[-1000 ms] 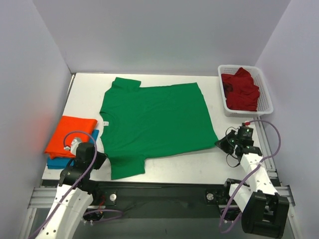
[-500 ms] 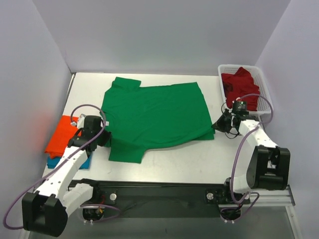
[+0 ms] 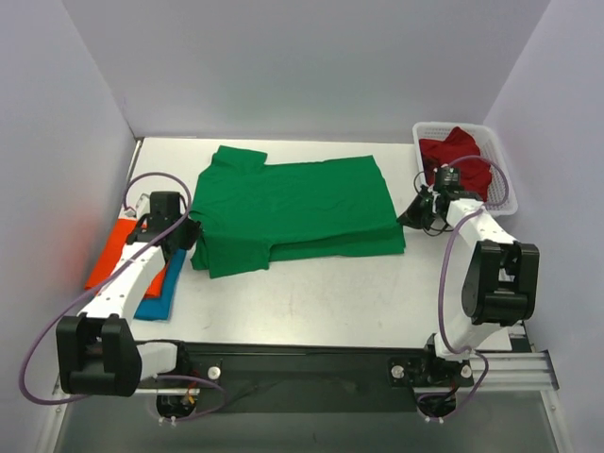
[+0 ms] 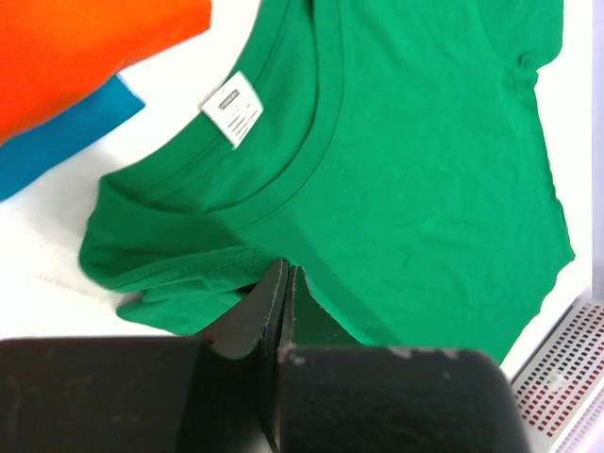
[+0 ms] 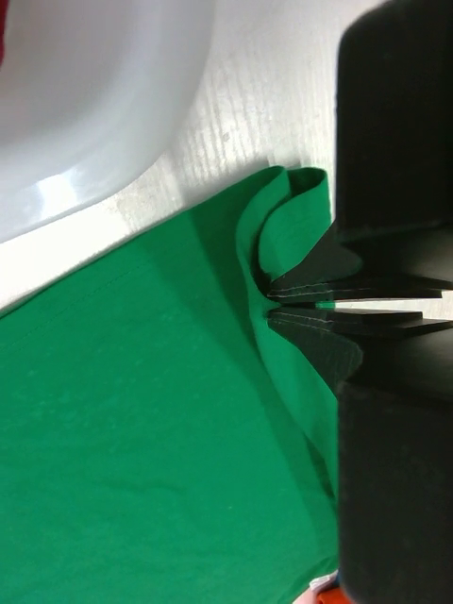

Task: Fold and stack the t-shirts
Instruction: Fold the flattened tshirt in 1/3 of the way

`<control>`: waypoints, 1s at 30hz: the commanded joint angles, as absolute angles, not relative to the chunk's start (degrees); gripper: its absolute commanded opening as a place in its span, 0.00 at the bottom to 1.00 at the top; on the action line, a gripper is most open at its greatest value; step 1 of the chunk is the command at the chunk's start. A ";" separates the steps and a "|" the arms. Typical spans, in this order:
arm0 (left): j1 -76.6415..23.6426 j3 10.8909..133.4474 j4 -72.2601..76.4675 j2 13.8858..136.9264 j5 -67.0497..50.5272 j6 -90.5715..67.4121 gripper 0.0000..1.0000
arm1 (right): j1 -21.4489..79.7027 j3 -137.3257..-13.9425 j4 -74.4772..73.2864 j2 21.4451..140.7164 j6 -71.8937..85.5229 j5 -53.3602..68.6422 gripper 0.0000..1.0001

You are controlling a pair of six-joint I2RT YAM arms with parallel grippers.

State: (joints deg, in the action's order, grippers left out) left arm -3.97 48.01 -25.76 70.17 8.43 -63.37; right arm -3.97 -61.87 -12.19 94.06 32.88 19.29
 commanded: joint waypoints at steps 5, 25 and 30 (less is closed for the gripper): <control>-2.64 55.19 -21.45 77.24 6.15 -61.96 0.00 | -3.60 -68.81 -14.76 98.08 32.25 18.63 0.00; -0.27 63.19 -15.65 92.19 0.20 -58.98 0.00 | -3.60 -82.35 -17.57 110.30 29.80 19.34 0.28; 2.37 63.72 -12.22 91.85 -6.59 -56.08 0.64 | -3.17 -82.98 -20.12 106.97 28.74 18.02 0.54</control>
